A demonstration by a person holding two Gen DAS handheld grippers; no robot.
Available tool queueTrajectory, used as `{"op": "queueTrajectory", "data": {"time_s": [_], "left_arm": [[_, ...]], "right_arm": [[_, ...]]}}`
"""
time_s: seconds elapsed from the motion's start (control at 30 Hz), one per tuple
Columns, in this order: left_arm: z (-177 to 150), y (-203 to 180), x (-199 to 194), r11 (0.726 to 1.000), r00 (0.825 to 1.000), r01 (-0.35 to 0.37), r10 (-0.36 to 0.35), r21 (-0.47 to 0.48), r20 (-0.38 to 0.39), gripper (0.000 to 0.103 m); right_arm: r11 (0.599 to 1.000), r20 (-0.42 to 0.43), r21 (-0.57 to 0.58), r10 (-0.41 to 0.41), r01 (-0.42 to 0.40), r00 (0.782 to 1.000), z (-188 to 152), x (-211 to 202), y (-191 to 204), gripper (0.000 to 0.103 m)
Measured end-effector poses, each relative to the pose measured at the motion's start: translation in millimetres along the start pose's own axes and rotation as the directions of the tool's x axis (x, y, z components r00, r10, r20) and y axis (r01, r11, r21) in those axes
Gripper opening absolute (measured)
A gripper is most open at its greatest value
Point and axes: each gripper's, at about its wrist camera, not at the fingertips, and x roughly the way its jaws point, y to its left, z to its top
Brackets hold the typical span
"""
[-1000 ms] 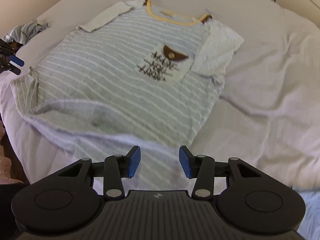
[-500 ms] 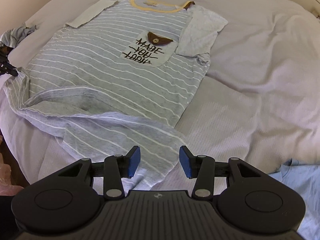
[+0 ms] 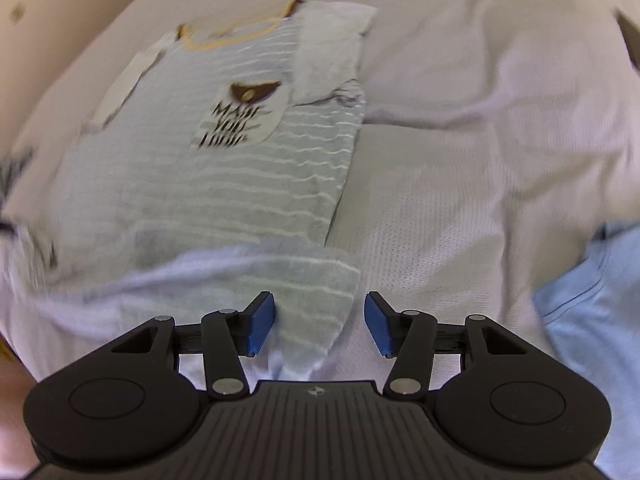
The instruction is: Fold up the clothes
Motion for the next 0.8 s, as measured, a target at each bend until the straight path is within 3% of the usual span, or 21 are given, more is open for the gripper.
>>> {"op": "queueTrajectory", "data": {"time_s": [0.07,0.1,0.2,0.23,0.4,0.57,0.8], "left_arm": [[-1,-1,1,1.000,1.000,-0.010,0.010,0.008,-0.013,0.001],[-1,-2,0,1.000,1.000,-0.013,0.013,0.007,-0.016,0.001],[0,-3,-4,1.000,1.000,-0.017,0.017,-0.004,-0.020,0.001],[1,-3,-5,1.000,1.000,-0.021,0.020,-0.006,-0.021,0.001],[15,-1,-33,0.996,0.996,-0.084,0.085,-0.034,0.018,0.001],[36,15,-71,0.979,0.980,-0.159,0.173,-0.127,0.102,0.001],[83,38,-67,0.972,0.960,-0.193,0.216,-0.136,0.178,0.001]], "right_arm": [[0.998,0.003,0.060,0.025,-0.025,1.000,4,3,-7,0.051],[0.996,0.002,0.086,0.031,-0.031,1.000,5,3,-10,0.046],[0.991,0.003,0.130,0.042,-0.042,0.999,7,-1,-12,0.008],[0.991,0.006,0.126,0.040,-0.040,0.999,8,-5,-11,0.004],[0.998,0.055,0.051,0.017,-0.020,0.998,17,-36,4,0.002],[0.999,0.155,-0.029,-0.011,0.015,0.988,37,-76,12,0.001],[0.998,0.256,-0.058,-0.023,0.039,0.966,87,-86,9,0.000]]}}
